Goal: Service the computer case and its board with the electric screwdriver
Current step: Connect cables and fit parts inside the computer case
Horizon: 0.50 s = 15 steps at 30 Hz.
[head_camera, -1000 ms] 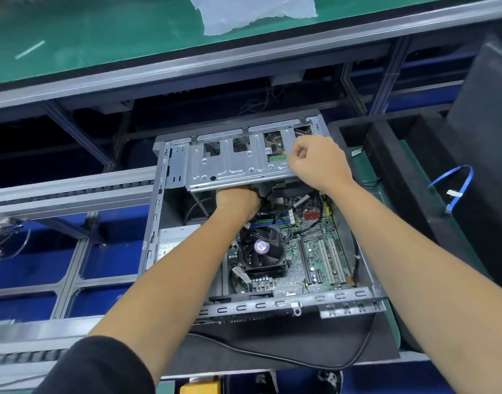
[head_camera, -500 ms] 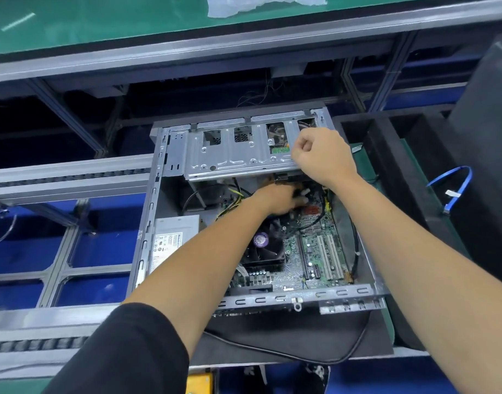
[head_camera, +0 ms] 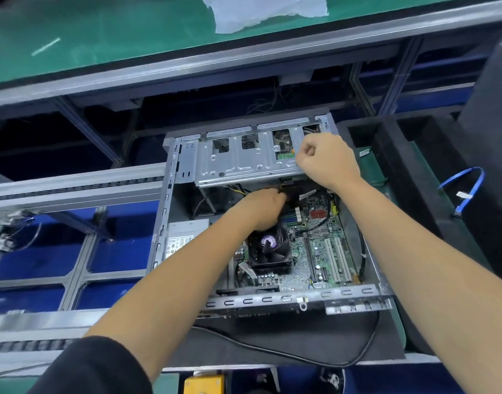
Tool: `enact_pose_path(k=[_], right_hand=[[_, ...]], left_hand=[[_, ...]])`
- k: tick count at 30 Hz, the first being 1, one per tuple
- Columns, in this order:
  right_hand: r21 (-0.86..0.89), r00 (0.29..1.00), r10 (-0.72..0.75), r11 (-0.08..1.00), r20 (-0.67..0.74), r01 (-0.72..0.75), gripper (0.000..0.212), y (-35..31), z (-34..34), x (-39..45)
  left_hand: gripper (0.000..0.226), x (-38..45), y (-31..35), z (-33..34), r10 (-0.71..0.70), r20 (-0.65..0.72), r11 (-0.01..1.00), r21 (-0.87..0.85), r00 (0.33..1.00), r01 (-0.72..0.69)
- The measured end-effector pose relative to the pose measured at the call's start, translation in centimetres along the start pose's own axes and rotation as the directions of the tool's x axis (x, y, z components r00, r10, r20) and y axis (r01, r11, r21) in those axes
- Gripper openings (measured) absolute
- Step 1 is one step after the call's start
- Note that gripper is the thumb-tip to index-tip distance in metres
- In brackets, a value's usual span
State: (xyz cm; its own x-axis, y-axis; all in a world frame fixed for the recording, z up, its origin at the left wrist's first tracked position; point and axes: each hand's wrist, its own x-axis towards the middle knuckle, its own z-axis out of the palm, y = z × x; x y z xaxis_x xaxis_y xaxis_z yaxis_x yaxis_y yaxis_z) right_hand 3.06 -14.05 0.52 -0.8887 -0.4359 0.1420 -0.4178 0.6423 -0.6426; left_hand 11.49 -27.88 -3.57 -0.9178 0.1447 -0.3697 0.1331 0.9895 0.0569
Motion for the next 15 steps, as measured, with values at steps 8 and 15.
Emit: enact_pose_path(k=[8,15], right_hand=[[-0.014,1.0,-0.002,1.0,0.02,0.003,0.023,-0.4,-0.4,-0.4],[-0.033,1.0,-0.011,0.999,0.026,0.012,0.015,-0.5,-0.3,-0.6]], left_hand=[[0.012,-3.7,-3.0,-1.6,-0.034,-0.08,0.999,-0.021,0.996,0.033],[0.021,-6.2,-3.1,-2.1,0.032,0.172,0.991,-0.131,0.985,-0.009]])
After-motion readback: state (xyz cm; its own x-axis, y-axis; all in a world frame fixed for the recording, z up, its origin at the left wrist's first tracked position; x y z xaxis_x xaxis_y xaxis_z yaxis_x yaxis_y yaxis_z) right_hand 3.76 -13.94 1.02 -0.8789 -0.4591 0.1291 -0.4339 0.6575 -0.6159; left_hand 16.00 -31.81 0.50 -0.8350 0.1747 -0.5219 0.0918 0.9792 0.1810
